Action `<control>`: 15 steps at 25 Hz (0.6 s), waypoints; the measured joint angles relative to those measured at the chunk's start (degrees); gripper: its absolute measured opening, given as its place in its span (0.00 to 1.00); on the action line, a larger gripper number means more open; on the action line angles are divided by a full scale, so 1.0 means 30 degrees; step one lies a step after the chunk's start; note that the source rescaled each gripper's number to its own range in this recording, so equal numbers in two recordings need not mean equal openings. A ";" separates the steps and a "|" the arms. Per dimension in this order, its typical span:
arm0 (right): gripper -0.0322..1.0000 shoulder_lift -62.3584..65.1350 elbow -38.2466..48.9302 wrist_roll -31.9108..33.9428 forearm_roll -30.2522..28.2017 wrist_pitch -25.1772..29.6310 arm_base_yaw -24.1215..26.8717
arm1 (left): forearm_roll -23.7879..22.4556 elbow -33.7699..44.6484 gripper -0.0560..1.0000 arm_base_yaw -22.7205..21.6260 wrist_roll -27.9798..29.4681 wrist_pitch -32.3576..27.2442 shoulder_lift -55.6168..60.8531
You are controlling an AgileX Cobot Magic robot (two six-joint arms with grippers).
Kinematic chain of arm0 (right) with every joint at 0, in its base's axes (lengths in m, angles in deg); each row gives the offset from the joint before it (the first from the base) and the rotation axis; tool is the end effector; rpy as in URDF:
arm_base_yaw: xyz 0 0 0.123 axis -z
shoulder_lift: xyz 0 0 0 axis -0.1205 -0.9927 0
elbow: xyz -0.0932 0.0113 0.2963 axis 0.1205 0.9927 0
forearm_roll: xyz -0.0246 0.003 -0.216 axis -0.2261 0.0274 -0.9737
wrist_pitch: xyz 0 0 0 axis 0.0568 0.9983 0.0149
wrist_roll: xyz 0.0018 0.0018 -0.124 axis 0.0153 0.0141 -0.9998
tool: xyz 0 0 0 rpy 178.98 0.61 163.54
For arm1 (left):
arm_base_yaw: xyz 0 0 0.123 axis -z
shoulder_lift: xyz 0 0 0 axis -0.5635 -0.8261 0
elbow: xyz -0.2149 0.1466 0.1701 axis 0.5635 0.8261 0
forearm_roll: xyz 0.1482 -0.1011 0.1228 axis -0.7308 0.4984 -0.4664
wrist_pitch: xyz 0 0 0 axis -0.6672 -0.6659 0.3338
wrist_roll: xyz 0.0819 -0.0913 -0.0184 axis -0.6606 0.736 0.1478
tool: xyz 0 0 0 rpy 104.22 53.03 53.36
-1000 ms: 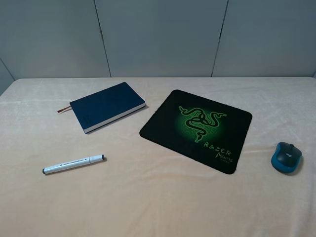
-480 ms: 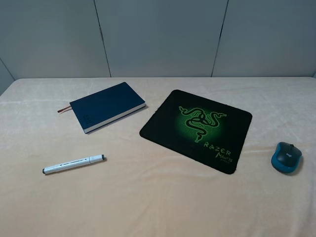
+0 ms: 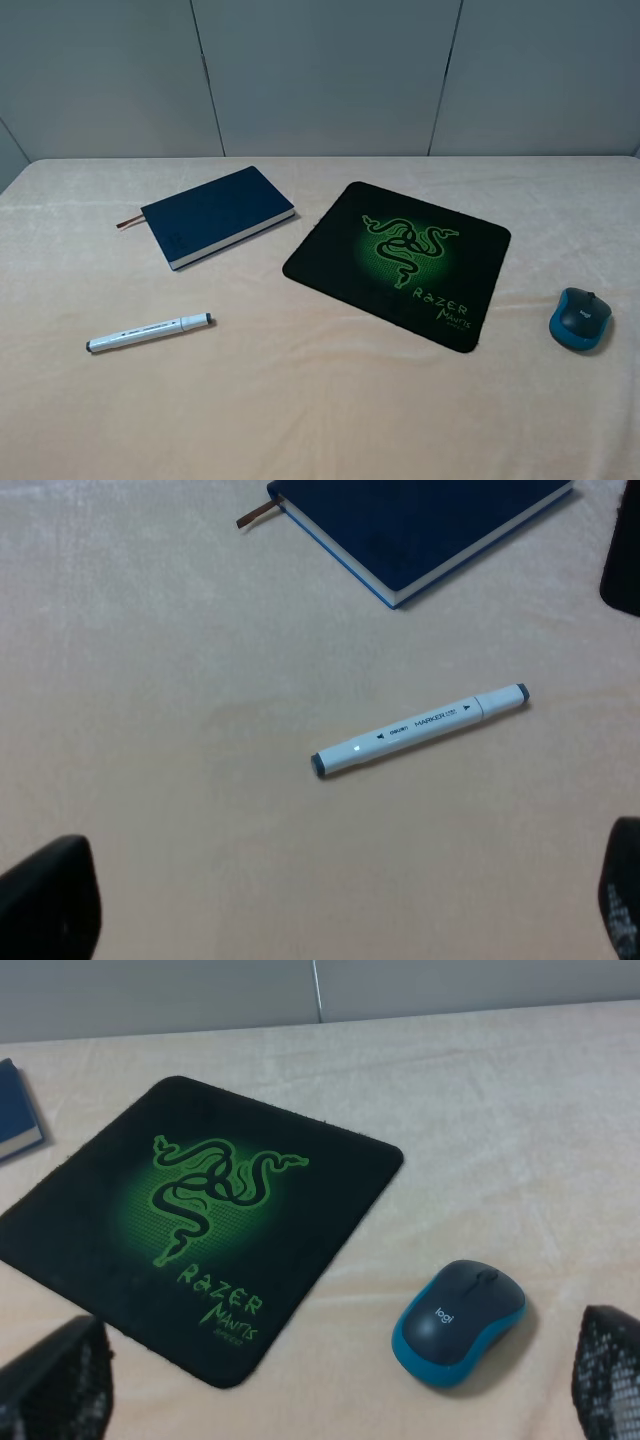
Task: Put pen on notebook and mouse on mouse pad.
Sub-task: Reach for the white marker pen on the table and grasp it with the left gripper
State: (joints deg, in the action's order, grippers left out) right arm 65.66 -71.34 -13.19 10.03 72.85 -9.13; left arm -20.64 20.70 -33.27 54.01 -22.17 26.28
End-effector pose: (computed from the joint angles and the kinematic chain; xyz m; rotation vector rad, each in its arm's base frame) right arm -0.0317 0.0104 0.2486 -0.0417 2.0062 0.1548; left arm -0.0320 -0.0023 0.2428 0.0522 2.0493 -0.0231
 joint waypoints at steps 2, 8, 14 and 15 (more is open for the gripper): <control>1.00 0.0000 0.0000 0.0000 0.0000 0.0000 0.0000 | 0.0000 0.0000 1.00 0.0000 0.0000 0.0000 0.0000; 1.00 0.0000 0.0000 0.0000 -0.0077 0.0000 0.0000 | 0.0000 0.0000 1.00 0.0000 0.0000 0.0000 0.0000; 1.00 0.0000 0.0000 0.0000 -0.0077 0.0000 0.0000 | 0.0000 0.0000 1.00 0.0000 0.0000 0.0000 0.0000; 1.00 0.0000 0.0000 0.0000 -0.0077 0.0000 0.0000 | 0.0000 0.0000 1.00 0.0000 0.0000 0.0000 0.0000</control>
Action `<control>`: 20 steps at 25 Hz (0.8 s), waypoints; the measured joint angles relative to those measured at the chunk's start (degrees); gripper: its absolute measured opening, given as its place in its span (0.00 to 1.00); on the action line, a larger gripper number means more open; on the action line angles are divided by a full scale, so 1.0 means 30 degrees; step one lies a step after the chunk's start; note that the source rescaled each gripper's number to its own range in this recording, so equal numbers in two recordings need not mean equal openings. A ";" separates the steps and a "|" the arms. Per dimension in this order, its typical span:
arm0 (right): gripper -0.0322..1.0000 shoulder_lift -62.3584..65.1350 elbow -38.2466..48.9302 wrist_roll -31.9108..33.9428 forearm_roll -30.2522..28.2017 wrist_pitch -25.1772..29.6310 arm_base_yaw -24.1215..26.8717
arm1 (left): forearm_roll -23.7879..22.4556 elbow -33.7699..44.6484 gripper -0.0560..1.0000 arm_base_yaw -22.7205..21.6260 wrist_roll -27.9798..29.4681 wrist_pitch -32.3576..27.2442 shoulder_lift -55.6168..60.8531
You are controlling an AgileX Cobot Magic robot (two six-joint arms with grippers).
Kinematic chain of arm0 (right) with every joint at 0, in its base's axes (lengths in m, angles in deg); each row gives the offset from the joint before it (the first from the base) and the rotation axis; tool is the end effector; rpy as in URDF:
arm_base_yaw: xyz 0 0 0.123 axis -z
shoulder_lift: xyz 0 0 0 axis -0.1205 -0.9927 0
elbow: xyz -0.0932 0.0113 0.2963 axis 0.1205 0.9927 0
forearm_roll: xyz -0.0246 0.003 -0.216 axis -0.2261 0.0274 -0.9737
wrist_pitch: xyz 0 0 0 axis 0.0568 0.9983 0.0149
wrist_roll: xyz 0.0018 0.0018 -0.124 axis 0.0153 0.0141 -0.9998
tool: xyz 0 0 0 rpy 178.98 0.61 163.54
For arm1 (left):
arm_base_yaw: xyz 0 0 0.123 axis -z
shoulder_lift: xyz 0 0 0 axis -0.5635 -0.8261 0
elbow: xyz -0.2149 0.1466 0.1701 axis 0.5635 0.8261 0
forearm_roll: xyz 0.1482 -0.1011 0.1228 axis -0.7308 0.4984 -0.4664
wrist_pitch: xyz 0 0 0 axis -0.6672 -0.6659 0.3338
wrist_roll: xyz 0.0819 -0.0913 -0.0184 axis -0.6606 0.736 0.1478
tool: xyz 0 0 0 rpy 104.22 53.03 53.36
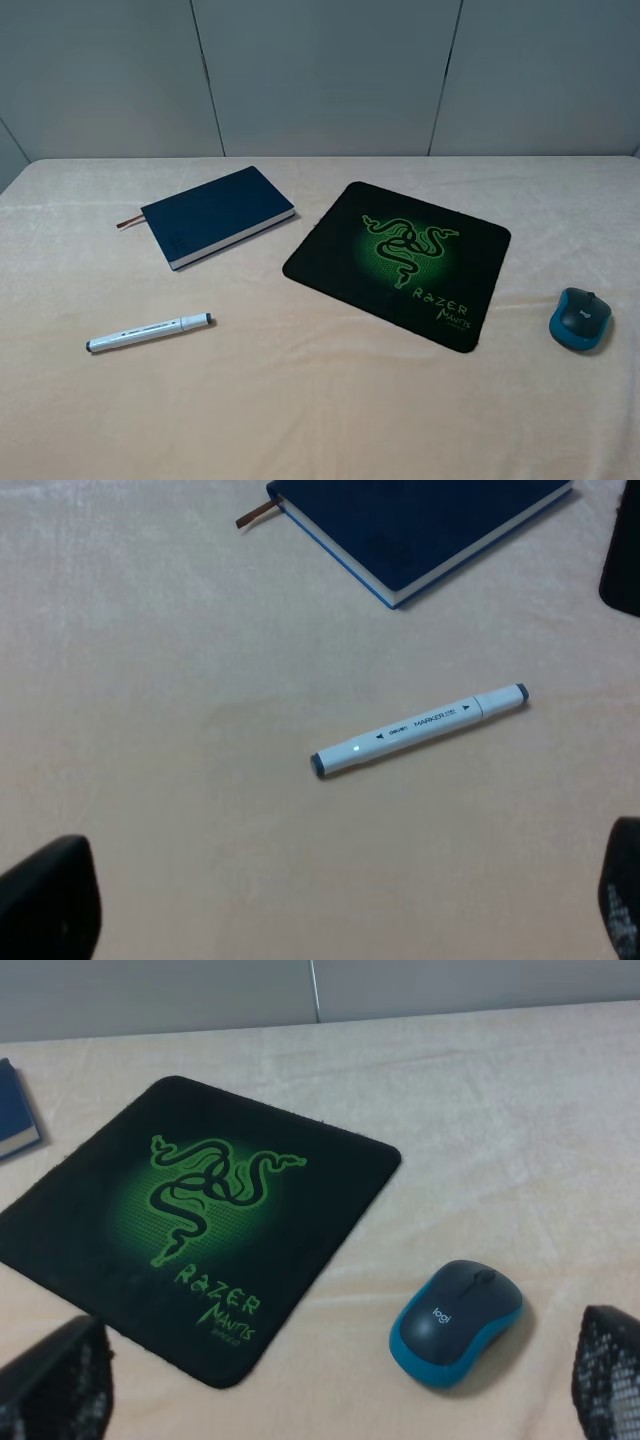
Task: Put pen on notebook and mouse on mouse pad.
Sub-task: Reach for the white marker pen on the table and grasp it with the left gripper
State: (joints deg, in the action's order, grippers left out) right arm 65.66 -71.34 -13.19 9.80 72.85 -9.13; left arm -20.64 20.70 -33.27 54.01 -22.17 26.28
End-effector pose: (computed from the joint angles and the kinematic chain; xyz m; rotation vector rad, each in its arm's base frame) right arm -0.0316 0.0100 0.2485 -0.0416 2.0064 0.1500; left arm -0.0320 -0.0023 0.2428 0.0522 2.0493 -0.0231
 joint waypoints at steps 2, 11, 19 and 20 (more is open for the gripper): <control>1.00 0.0000 0.0000 0.0000 0.0000 0.0000 0.0000 | 0.0000 0.0000 1.00 0.0000 0.0000 0.0000 0.0000; 1.00 0.0000 0.0000 0.0000 -0.0063 0.0000 0.0000 | -0.0510 -0.1481 1.00 0.0000 0.0000 -0.0358 -0.1185; 1.00 0.0000 0.0000 0.0000 -0.0063 0.0000 0.0000 | -0.0510 -0.6219 1.00 0.0000 -0.1602 -0.1042 -0.7565; 1.00 0.0000 0.0000 0.0000 -0.0063 0.0000 0.0000 | -0.0510 -0.6777 1.00 0.0000 -0.2108 -0.1173 -0.8536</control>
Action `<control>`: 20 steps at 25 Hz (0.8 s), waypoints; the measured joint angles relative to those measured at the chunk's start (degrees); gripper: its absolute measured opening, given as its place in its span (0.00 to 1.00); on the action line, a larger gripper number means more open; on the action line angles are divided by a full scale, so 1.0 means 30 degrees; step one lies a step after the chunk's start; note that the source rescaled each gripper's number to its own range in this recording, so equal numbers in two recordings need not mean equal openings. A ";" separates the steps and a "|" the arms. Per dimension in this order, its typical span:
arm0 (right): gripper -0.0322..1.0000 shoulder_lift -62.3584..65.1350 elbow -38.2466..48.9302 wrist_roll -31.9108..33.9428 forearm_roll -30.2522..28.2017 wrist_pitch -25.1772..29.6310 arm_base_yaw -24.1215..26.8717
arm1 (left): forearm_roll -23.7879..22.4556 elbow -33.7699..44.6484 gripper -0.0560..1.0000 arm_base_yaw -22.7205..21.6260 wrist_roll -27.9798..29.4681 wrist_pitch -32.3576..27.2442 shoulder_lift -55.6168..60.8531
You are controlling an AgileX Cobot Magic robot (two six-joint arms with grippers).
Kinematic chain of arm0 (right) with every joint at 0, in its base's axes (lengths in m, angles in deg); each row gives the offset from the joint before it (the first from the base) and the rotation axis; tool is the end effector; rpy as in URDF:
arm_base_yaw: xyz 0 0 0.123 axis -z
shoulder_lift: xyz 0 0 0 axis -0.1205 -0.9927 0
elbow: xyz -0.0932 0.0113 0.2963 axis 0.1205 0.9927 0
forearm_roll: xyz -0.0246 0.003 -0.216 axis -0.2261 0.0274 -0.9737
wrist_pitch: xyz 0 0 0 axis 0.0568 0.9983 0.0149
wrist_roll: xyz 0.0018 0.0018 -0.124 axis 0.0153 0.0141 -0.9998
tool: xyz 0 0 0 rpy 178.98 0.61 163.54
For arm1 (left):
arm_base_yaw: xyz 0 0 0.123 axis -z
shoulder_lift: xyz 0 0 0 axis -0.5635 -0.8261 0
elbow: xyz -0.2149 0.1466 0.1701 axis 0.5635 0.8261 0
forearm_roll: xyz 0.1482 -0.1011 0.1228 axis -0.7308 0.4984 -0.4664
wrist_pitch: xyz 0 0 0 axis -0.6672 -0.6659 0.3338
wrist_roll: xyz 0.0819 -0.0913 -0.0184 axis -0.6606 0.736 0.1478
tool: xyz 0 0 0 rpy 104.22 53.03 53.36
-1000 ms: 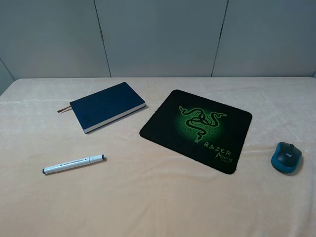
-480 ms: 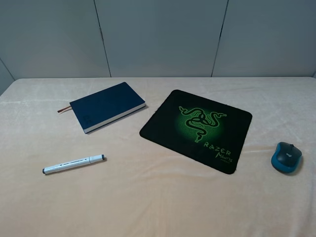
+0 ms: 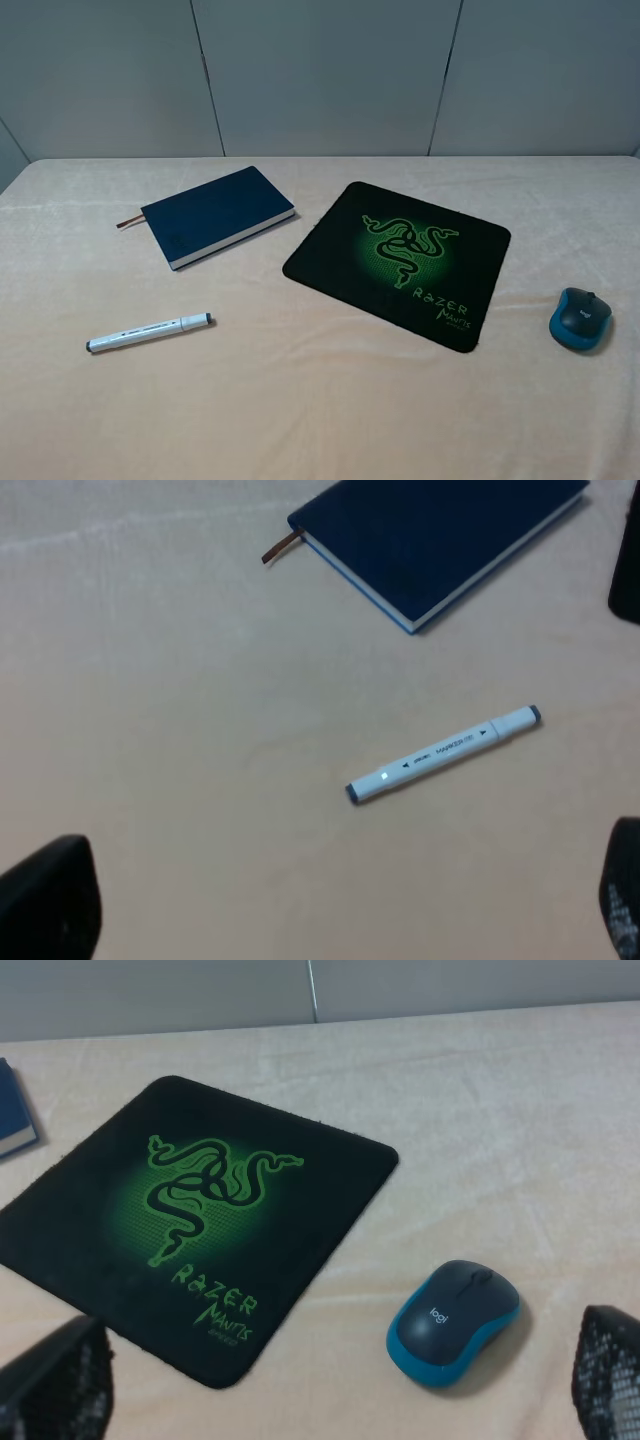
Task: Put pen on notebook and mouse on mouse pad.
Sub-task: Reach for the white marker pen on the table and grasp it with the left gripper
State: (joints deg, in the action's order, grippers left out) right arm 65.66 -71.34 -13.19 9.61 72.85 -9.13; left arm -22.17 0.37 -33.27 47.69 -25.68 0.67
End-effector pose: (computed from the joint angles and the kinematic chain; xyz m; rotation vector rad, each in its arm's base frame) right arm -0.0316 0.0097 0.2485 -0.0415 2.0065 0.1461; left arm 0.0166 -0.0003 0.3404 0.1763 2.1974 0.0695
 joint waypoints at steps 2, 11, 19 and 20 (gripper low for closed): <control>1.00 0.0000 0.0000 0.0000 -0.0013 0.0000 0.0000 | 0.0000 -0.0892 1.00 0.0022 -0.0975 -0.0214 -0.1702; 1.00 0.0000 0.0000 0.0000 -0.0046 0.0000 0.0000 | -0.1611 -0.2070 1.00 0.4188 -0.1573 -0.0235 -0.7307; 1.00 0.0000 0.0000 0.0000 -0.0062 0.0000 0.0000 | -0.2051 -0.2117 0.99 0.6762 -0.2246 0.0531 -1.1353; 1.00 0.0000 0.0000 0.0000 -0.0062 0.0000 0.0000 | -0.2051 -0.2117 0.98 0.6890 -0.2314 0.0725 -1.1742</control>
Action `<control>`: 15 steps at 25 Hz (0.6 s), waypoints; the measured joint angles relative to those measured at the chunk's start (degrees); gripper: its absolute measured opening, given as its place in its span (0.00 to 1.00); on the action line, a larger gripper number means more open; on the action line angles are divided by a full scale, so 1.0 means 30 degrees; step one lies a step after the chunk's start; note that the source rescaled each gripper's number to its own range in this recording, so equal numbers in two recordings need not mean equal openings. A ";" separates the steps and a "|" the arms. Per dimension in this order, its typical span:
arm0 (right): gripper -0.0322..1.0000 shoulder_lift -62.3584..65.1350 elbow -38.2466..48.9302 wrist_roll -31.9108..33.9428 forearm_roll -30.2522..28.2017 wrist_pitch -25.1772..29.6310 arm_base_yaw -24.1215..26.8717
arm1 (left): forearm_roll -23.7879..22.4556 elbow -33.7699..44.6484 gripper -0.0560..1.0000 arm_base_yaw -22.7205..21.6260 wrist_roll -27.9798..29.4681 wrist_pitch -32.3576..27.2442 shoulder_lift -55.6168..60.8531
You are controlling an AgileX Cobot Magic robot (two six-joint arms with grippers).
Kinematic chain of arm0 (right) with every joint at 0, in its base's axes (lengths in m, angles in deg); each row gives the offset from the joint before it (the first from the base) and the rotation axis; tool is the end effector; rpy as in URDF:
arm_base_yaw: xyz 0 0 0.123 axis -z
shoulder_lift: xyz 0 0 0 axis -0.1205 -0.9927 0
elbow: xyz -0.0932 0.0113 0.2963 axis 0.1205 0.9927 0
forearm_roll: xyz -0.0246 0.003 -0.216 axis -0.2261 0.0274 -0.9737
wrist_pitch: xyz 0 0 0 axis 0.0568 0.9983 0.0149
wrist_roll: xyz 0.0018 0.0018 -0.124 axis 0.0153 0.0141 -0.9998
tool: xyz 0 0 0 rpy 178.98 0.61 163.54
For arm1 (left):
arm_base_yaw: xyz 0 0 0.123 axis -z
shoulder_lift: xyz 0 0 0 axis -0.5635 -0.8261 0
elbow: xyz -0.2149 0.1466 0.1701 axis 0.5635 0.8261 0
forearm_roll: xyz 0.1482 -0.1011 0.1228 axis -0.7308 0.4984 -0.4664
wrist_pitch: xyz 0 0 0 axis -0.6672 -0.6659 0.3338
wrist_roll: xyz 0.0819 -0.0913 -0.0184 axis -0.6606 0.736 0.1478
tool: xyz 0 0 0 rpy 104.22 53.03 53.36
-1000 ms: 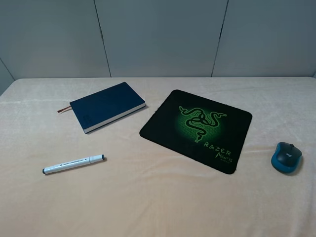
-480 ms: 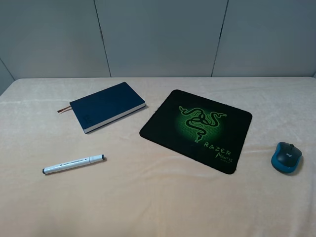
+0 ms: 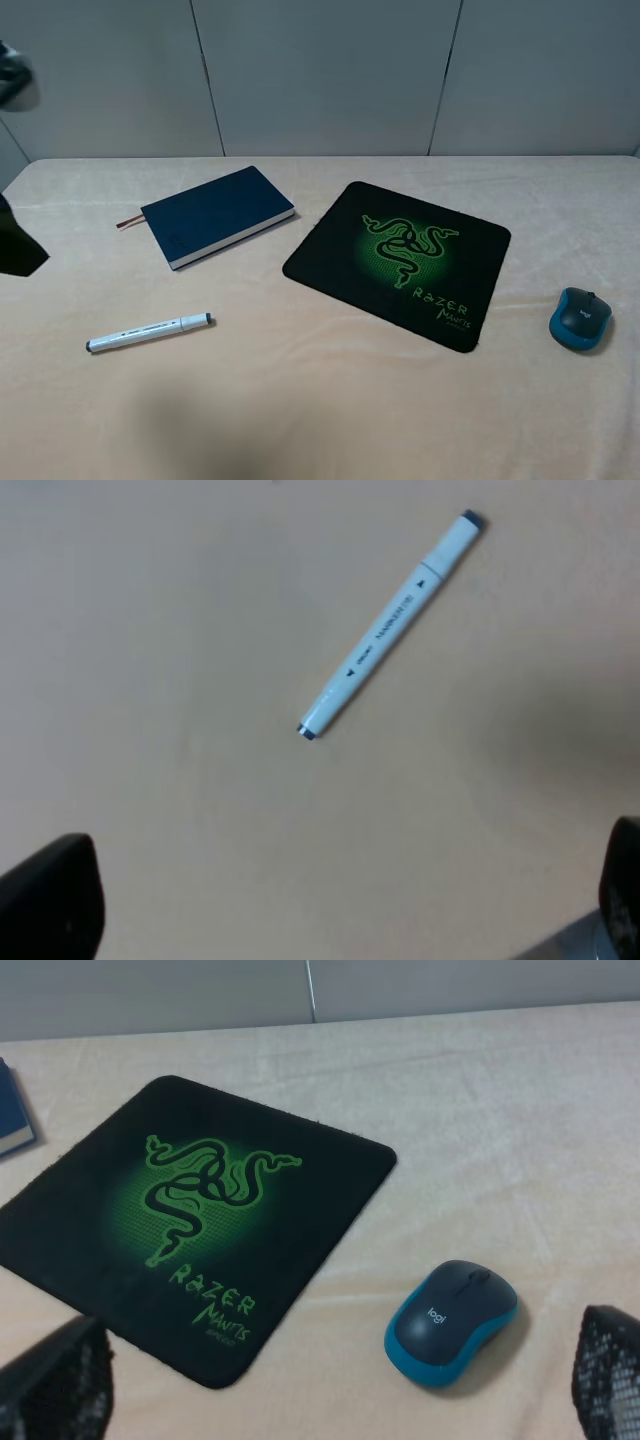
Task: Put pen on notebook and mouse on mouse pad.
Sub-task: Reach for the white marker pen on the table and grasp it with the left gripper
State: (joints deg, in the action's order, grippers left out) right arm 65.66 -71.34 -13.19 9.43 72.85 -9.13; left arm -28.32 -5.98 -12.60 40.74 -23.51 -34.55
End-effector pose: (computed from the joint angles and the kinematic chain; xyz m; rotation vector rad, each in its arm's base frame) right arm -0.0316 0.0093 0.2485 -0.0414 2.0066 0.1423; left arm 0.1482 -0.0463 0.3228 0.8748 2.5150 0.1057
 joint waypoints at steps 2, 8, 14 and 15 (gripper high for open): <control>1.00 0.0000 0.0000 0.0000 0.0000 0.0000 0.0000 | 0.0036 0.0000 0.98 0.0138 -0.0248 0.0195 -0.0937; 1.00 0.0000 0.0000 0.0000 -0.0020 0.0000 0.0000 | 0.0708 0.0000 0.98 0.0143 -0.1010 0.1598 -0.3410; 1.00 0.0000 0.0000 0.0000 -0.0033 0.0000 0.0000 | 0.0861 0.0000 0.97 0.0143 -0.1512 0.3011 -0.6363; 1.00 0.0000 0.0000 0.0000 -0.0033 0.0000 0.0000 | 0.0861 0.0000 0.97 0.0143 -0.1543 0.3188 -0.6905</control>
State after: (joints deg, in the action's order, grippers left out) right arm 65.66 -71.34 -13.19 9.33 72.85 -9.13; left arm -25.74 -5.98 -12.17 36.12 -13.94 -55.27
